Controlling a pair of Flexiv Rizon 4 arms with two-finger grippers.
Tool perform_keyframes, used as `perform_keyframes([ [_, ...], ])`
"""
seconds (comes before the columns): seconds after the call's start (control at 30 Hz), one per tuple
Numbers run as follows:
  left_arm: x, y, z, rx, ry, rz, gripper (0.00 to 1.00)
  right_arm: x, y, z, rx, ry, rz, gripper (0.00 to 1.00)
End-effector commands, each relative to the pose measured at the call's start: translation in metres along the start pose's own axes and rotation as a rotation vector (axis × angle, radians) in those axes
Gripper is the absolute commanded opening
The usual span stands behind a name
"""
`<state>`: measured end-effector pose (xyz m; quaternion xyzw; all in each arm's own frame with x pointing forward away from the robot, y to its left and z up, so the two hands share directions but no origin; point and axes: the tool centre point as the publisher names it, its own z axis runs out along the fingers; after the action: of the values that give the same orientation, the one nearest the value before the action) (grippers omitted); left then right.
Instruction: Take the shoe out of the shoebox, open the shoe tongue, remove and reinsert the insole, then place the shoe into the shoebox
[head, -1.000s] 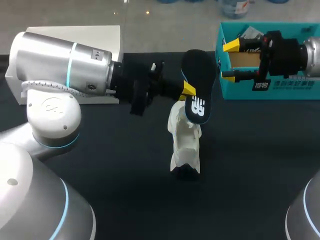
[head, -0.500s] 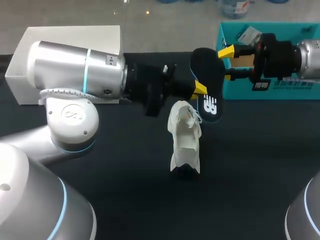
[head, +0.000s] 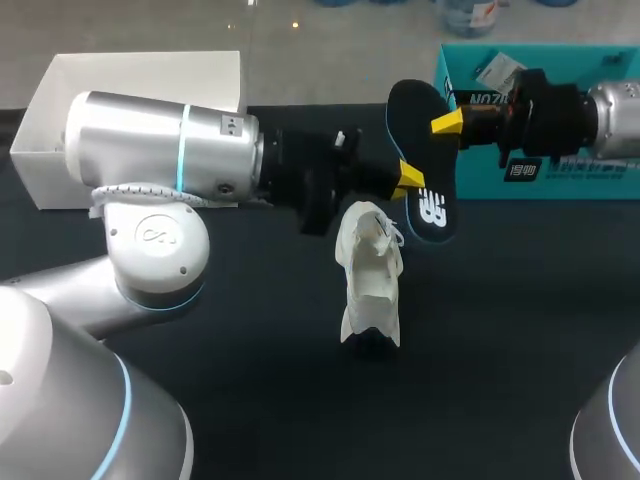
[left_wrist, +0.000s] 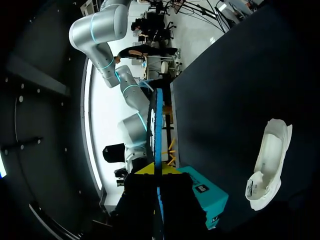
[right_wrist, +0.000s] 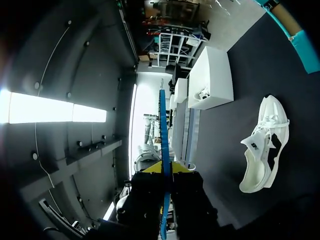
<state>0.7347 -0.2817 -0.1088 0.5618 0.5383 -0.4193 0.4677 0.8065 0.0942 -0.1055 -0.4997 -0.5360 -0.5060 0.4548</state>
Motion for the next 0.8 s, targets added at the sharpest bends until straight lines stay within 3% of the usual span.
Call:
perform_keyframes([
  [0.03, 0.001, 0.002, 0.002, -0.002, 0.007, 0.009, 0.33, -0.003, -0.001, 0.001, -0.004, 0.0, 0.004, 0.0],
  [0.07, 0.001, 0.003, 0.001, 0.001, 0.022, 0.017, 0.87, -0.004, -0.001, 0.0, -0.01, -0.002, 0.007, 0.0],
  [0.1, 0.001, 0.004, -0.001, 0.002, 0.026, 0.022, 1.0, -0.005, -0.001, 0.0, -0.014, -0.004, 0.008, 0.0],
  [0.5, -0.003, 0.027, -0.026, 0.163, 0.348, 0.097, 1.0, -0.023, -0.003, 0.001, -0.014, -0.072, 0.054, 0.0],
  [0.8, -0.013, 0.034, -0.03, 0.242, 0.562, 0.062, 1.0, -0.034, -0.004, 0.005, -0.012, -0.121, 0.081, 0.0],
])
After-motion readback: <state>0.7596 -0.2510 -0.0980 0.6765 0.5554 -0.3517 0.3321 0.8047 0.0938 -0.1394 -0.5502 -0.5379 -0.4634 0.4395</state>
